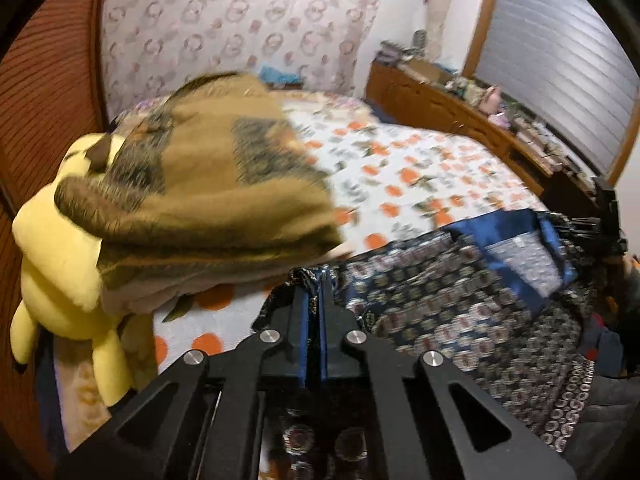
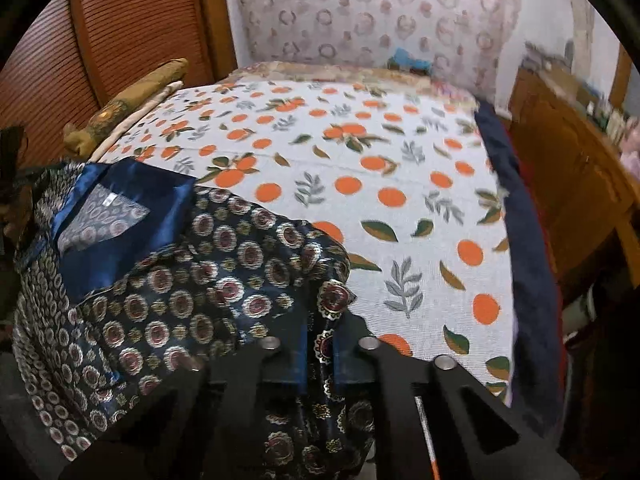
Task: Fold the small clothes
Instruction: 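Grasp the folded garment edge with both grippers and lift it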
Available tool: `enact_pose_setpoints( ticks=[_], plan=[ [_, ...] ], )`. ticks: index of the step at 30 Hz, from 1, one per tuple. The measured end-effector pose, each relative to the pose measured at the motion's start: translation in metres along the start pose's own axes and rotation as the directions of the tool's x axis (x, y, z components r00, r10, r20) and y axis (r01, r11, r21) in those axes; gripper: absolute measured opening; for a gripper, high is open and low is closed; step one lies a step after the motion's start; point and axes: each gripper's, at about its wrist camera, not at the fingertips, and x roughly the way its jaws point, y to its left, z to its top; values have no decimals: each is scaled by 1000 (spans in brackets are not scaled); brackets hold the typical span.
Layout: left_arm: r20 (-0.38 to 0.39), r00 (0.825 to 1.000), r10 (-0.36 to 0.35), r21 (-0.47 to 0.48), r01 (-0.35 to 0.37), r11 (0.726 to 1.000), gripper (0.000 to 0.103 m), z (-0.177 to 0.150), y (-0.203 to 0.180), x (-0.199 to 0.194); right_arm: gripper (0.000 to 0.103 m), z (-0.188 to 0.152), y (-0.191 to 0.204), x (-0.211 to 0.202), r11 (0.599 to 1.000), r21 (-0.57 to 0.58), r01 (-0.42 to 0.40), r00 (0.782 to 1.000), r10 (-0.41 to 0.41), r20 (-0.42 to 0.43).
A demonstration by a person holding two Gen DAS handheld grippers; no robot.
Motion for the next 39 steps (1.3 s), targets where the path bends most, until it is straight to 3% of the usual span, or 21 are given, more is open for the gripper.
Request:
enact_pose_setpoints(
  ticks=[5, 11, 15, 21, 27, 31, 36, 39],
  plan=[
    [115, 993, -33, 14, 32, 999, 4, 17, -17, -39, 6, 5, 7, -41, 1000, 13, 22, 990, -23, 142],
    [271, 962, -40, 54, 26, 998, 4, 45, -39, -89, 5, 22, 12, -110, 999, -6, 46, 957, -43, 288],
    [361, 932, -32, 57, 12, 998, 4, 58, -45, -113, 5, 36, 17, -149, 997, -27, 66, 930, -52, 363],
    [498, 867, -24, 5, 25, 1000, 4, 85, -37, -142, 5, 59, 22, -198, 991, -42, 126, 880, -92, 466],
    [543, 839, 18, -9, -15, 1000, 4, 123, -32, -147, 5, 89, 21, -229, 986, -36, 164, 826, -117, 551],
    [545, 836, 72, -21, -72, 997, 4, 147, -26, -133, 5, 111, 13, -222, 985, -3, 172, 807, -139, 574],
    [467, 872, 147, -51, -139, 989, 4, 176, -2, -75, 5, 147, 0, -157, 981, 52, 189, 850, -190, 491],
    [406, 891, 204, -73, -191, 979, 5, 184, 8, -37, 6, 173, 2, -106, 979, 77, 189, 887, -204, 415]
  ],
)
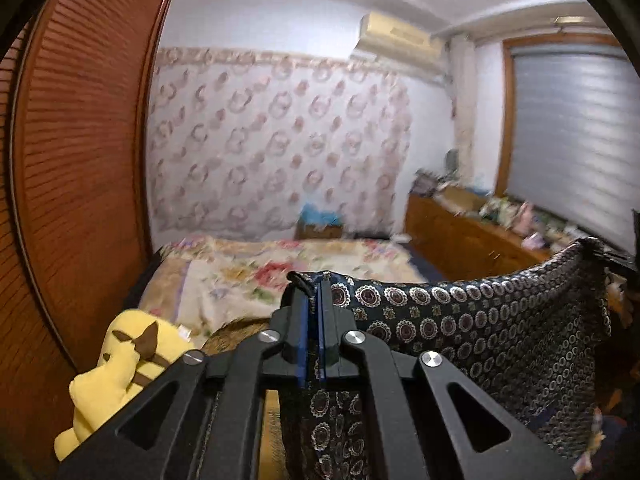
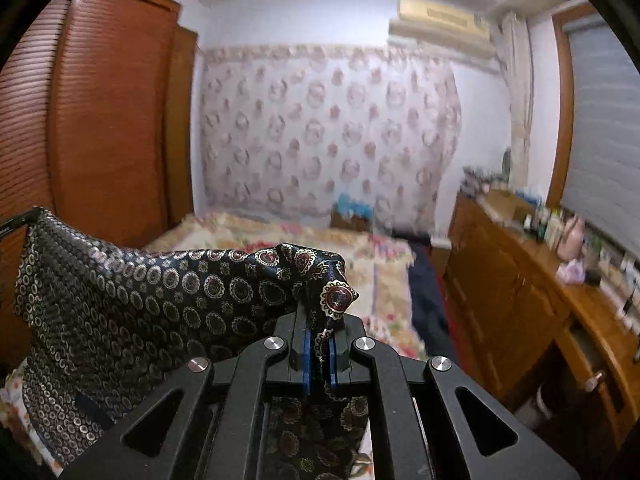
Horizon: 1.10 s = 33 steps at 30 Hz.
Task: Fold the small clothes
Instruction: 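Grasp the folded garment edge with both grippers and lift it, then lay the lifted edge over the garment and open both grippers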
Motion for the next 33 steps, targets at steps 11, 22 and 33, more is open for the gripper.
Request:
enact_pose_setpoints(
  ticks=[11, 22, 33],
  plan=[
    [-166, 986, -13, 1, 13, 1000, 79, -46, -4, 38, 51, -46, 27, 89, 997, -32, 70, 974, -75, -216],
    [-239, 966, -94, 53, 110, 993, 79, -85, -53, 9, 58, -84, 2, 32, 999, 36, -9, 970, 18, -242],
    [-357, 929, -93, 58, 122, 991, 79, -150, -76, 14, 59, -126, -44, 22, 987, 159, 14, 939, 41, -342]
  ],
)
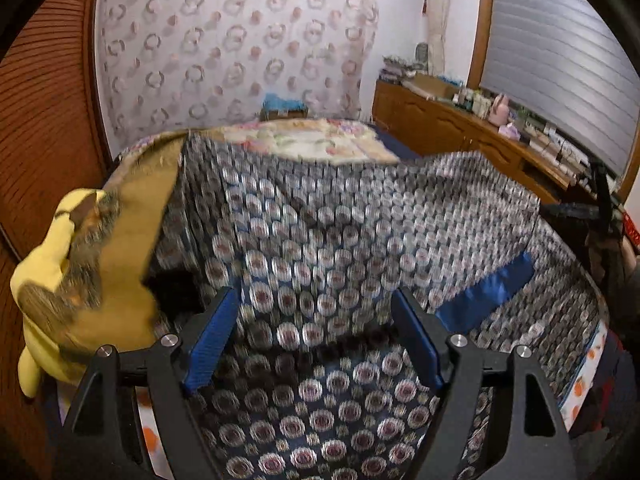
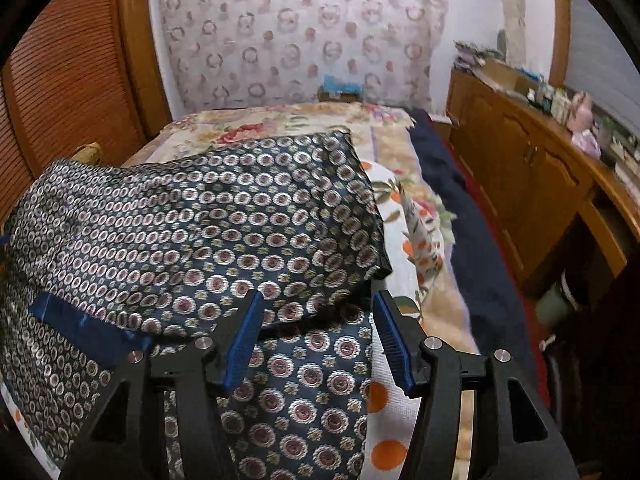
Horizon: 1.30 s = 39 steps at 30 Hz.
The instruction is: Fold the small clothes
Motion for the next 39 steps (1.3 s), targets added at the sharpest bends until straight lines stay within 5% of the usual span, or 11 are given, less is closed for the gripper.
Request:
enact_pose_setpoints(
  ticks=[7, 22, 26, 37, 39],
  plan=[
    [-71, 997, 31, 19, -30, 999, 79, -19, -8, 20, 55, 15, -21, 20, 995, 89, -34, 998, 39, -57],
    [-152, 988, 42, 49, -35, 998, 80, -29, -19, 40, 41, 23, -6, 59, 999, 49, 6, 998, -2, -70],
    [-177, 982, 64, 109, -45, 993, 90, -30, -30, 46, 41, 17, 4, 66, 999, 22, 25, 999, -24, -46],
    [-179, 982, 62, 106, -44, 993, 91, -30, -29, 45, 41, 15, 12, 69, 998, -17, 59, 997, -60, -47],
    [-152, 984, 88, 104, -73, 992, 84, -31, -30, 39, 41, 15, 12, 69, 998, -19, 61, 997, -62, -47]
  ],
)
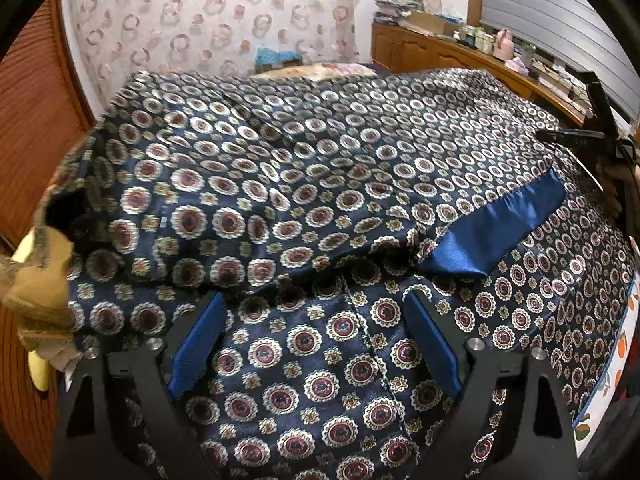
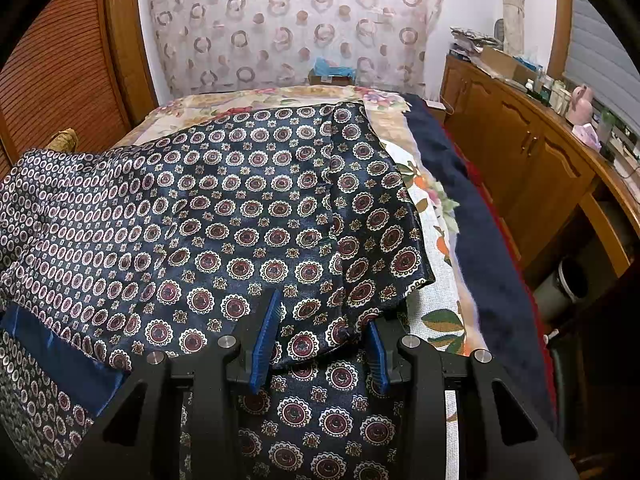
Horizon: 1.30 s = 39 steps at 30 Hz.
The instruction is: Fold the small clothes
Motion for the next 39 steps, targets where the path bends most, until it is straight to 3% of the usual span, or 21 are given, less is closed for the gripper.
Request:
enact_pose_setpoints(
  ticks=[5, 11, 15, 23, 25, 26, 30, 33, 36, 39],
  plan=[
    [114, 993, -8, -76, 17, 997, 61, -1, 12, -38, 41, 0, 0, 0, 1000, -6, 4, 1000, -4, 0],
    [234, 970, 68, -132, -38, 990, 48, 9, 36, -84, 41, 1, 0, 0, 1000, -7, 5, 1000, -5, 0],
    [237, 966, 99, -147, -65, 987, 31, 16, 53, -88, 41, 0, 0, 0, 1000, -8, 7, 1000, -7, 0],
    [193, 963, 190, -155, -161, 975, 31, 27, 69, -65, 41, 0, 0, 0, 1000, -9, 7, 1000, -7, 1],
    [174, 965, 196, -131, -174, 976, 11, 28, 69, -56, 41, 0, 0, 0, 1000, -8, 7, 1000, -7, 1],
    [159, 966, 202, -130, -183, 975, 5, 29, 70, -53, 41, 1, 0, 0, 1000, -8, 7, 1000, -7, 1],
    [155, 966, 208, -134, -188, 973, 2, 28, 73, -53, 41, 0, 0, 0, 1000, -8, 7, 1000, -7, 1],
    [216, 961, 173, -176, -136, 975, 2, 28, 77, -70, 41, 0, 0, 0, 1000, -9, 8, 1000, -8, 2],
    [265, 955, 137, -203, -84, 976, 2, 30, 79, -88, 4, 1, 0, -2, 1000, -12, -26, 1000, 26, 6],
    [300, 948, 107, -209, -44, 977, 2, 31, 80, -102, 3, 0, 3, -10, 998, -15, -69, 997, 69, 31]
  ],
)
